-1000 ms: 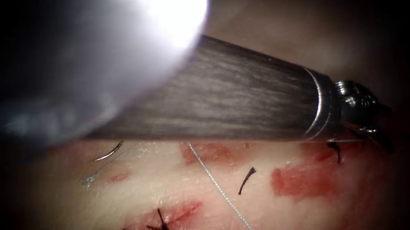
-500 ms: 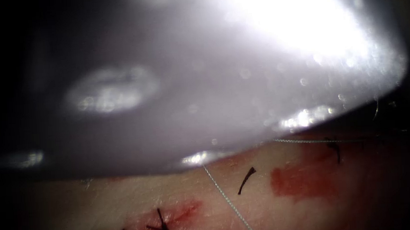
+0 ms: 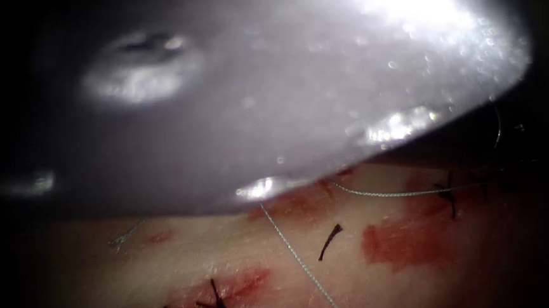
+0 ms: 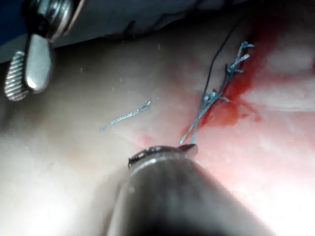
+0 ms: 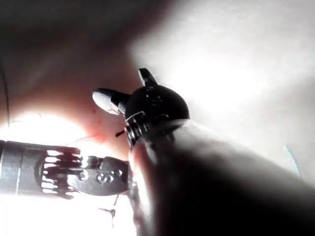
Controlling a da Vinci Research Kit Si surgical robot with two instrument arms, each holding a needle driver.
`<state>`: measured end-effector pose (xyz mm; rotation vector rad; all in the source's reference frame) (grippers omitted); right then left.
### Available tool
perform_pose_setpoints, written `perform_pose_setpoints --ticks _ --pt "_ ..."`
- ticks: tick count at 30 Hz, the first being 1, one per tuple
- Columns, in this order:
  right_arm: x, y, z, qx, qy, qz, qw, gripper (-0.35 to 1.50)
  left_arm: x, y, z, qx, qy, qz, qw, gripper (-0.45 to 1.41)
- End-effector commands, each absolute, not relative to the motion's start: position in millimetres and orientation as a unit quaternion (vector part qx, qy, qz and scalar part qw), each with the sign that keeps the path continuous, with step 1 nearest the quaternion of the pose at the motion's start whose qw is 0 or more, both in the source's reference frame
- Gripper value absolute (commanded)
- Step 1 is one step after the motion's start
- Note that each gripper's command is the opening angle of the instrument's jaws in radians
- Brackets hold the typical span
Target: Wound Closure
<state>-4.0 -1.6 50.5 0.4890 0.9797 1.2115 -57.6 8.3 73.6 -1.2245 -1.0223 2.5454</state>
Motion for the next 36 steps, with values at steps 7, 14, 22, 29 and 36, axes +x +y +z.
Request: perform_pose_setpoints --ticks 7,14,22,29,36 --pt "-1.4 -1.0 50 0.208 0.473 0.529 0.674 1.04 -46.2 11.5 71 -0.432 -0.295 0.839 0.146 -0.45" --pt "2.0 -2.3 49 0.22 0.504 0.484 0.681 1.04 -32.3 12.7 67 -0.502 -0.266 0.765 0.302 -0.45" --pt "4.7 -7.3 47 0.308 0.497 0.467 0.663 -0.35 -21.6 16.3 62 -0.574 -0.194 0.658 0.447 -0.45" --pt "10.4 -12.2 48 0.336 0.442 0.44 0.706 -0.35 -21.0 17.2 62 -0.604 -0.192 0.621 0.46 -0.45" --pt "19.5 -16.1 54 0.272 0.519 0.356 0.728 -0.35 -23.6 16.0 65 -0.716 -0.15 0.55 0.403 -0.45"
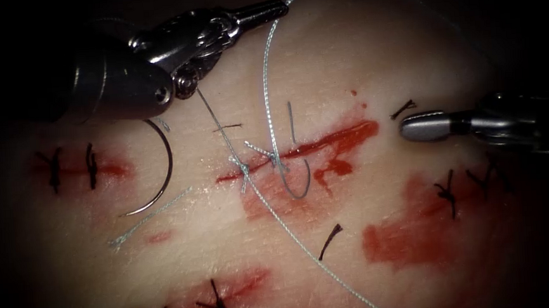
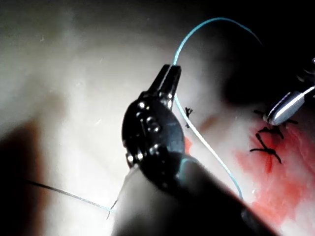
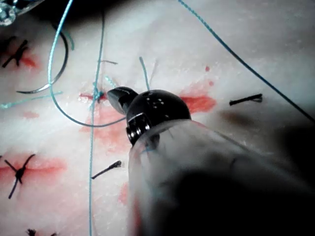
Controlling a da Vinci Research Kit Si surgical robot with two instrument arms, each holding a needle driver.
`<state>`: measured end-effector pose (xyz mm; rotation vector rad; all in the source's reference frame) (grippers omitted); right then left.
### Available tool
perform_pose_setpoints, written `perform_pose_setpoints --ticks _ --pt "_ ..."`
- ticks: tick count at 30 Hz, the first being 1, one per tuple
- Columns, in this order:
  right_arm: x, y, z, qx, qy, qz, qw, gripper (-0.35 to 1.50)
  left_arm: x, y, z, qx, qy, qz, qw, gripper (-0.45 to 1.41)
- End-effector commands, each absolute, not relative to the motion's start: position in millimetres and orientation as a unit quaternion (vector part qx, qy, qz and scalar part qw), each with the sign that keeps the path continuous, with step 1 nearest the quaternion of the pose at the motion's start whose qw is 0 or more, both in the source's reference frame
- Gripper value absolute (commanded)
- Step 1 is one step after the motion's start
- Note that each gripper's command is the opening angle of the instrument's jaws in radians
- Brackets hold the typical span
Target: Wound Closure
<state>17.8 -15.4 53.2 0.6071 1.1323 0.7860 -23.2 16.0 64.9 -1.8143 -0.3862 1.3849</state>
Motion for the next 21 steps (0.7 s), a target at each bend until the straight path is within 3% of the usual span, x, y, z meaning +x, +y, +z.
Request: perform_pose_setpoints --ticks 1,7,15,21 --pt "20.3 -16.3 55 0.261 0.526 0.349 0.73 -0.35 -23.9 15.8 66 -0.722 -0.133 0.554 0.392 -0.45" --pt "25.3 -19.0 60 0.178 0.617 0.27 0.718 -0.35 -25.3 14.9 68 -0.724 -0.056 0.556 0.404 -0.45" --pt "29.2 -21.5 62 0.207 0.773 0.201 0.566 -0.35 -25.2 15.5 69 -0.72 -0.049 0.552 0.418 -0.45" --pt "31.1 -22.0 62 0.204 0.824 0.216 0.482 -0.35 -25.3 14.2 71 -0.704 -0.048 0.574 0.415 -0.45"
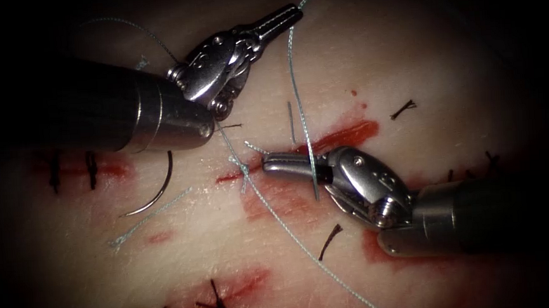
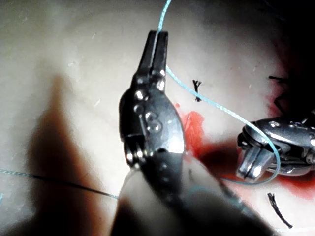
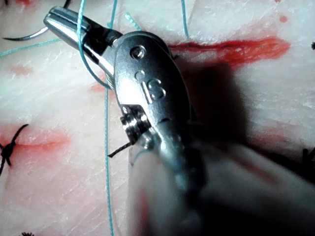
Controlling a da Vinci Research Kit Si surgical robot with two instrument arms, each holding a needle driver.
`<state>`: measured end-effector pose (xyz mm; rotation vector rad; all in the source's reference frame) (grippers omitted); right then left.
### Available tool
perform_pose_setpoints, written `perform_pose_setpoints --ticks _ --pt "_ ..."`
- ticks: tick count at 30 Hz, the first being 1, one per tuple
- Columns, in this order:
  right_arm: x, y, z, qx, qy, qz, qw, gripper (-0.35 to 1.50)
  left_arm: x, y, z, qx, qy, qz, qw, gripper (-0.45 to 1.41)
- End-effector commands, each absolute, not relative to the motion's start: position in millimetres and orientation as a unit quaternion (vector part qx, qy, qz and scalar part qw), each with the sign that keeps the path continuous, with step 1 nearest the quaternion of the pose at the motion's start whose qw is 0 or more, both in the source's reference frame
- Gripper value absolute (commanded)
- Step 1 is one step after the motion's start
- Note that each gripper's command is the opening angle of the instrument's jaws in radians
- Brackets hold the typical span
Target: Wound Closure
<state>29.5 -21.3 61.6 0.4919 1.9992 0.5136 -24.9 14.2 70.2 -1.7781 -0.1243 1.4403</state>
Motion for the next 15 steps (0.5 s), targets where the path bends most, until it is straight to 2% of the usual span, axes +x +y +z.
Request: perform_pose_setpoints --ticks 1,6,9,15 --pt "31.5 -22.0 61.6 0.203 0.825 0.225 0.477 -0.35 -25.4 13.8 71.1 -0.693 -0.05 0.588 0.414 -0.45" --pt "32.8 -21.5 61.7 0.15 0.798 0.304 0.499 -0.35 -25.3 11.6 72.1 -0.632 -0.058 0.653 0.414 -0.45" --pt "32.3 -20.0 61.4 0.065 0.759 0.34 0.551 -0.35 -24.7 10.4 71.4 -0.62 -0.051 0.673 0.401 -0.45" --pt "31.0 -18.0 62.8 -0.042 0.718 0.393 0.574 -0.35 -24.3 8.4 69.9 -0.569 -0.021 0.739 0.361 -0.45"
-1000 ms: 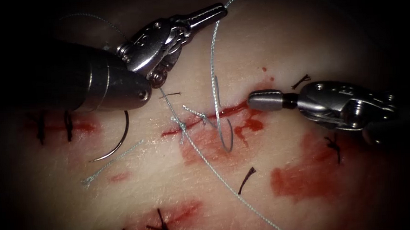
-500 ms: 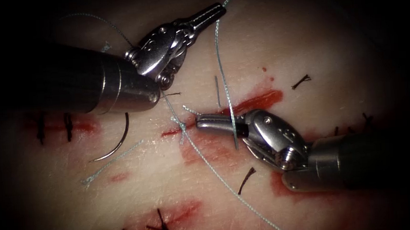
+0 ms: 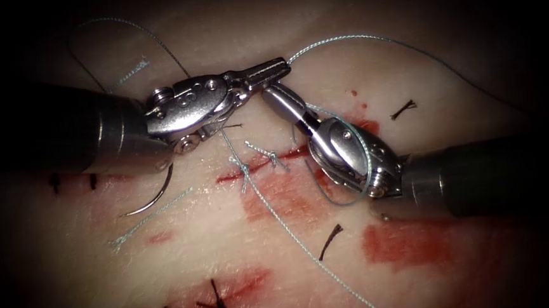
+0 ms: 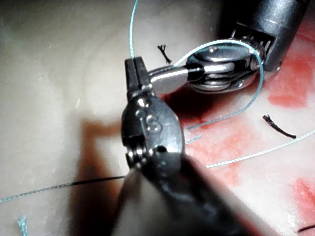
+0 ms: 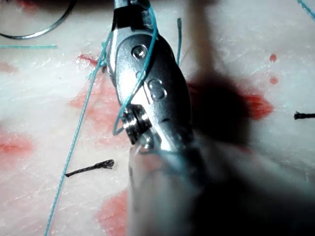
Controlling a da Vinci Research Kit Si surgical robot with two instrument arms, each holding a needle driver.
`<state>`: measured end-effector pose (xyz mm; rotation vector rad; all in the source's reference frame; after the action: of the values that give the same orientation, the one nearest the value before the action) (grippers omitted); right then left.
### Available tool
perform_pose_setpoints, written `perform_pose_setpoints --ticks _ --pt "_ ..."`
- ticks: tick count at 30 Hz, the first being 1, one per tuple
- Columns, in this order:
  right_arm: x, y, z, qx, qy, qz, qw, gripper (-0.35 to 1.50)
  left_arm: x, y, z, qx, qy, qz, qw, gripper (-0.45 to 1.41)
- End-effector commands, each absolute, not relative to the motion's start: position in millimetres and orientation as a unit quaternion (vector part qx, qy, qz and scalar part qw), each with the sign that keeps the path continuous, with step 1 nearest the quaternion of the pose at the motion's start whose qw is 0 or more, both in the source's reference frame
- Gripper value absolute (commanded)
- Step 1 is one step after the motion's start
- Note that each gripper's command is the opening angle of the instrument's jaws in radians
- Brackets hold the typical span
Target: Wound Closure
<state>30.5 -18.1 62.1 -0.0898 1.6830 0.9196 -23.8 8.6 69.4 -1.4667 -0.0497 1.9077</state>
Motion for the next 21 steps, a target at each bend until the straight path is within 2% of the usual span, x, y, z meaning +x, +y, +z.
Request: perform_pose_setpoints --ticks 1,4,16,21 --pt "30.9 -17.8 62.8 -0.051 0.715 0.396 0.574 -0.35 -24.2 8.2 69.8 -0.568 -0.018 0.74 0.359 -0.45" --pt "30.1 -17.1 62.3 -0.079 0.701 0.418 0.573 -0.35 -24.0 7.6 69.5 -0.565 -0.013 0.744 0.356 -0.45" --pt "29.3 -16.3 61.5 -0.023 0.701 0.445 0.557 -0.35 -23.3 7.1 69.7 -0.552 -0.025 0.762 0.338 -0.45" --pt "28.7 -15.8 62.3 0.059 0.683 0.396 0.611 -0.35 -24.8 7.2 67.3 -0.575 -0.097 0.726 0.364 -0.45"
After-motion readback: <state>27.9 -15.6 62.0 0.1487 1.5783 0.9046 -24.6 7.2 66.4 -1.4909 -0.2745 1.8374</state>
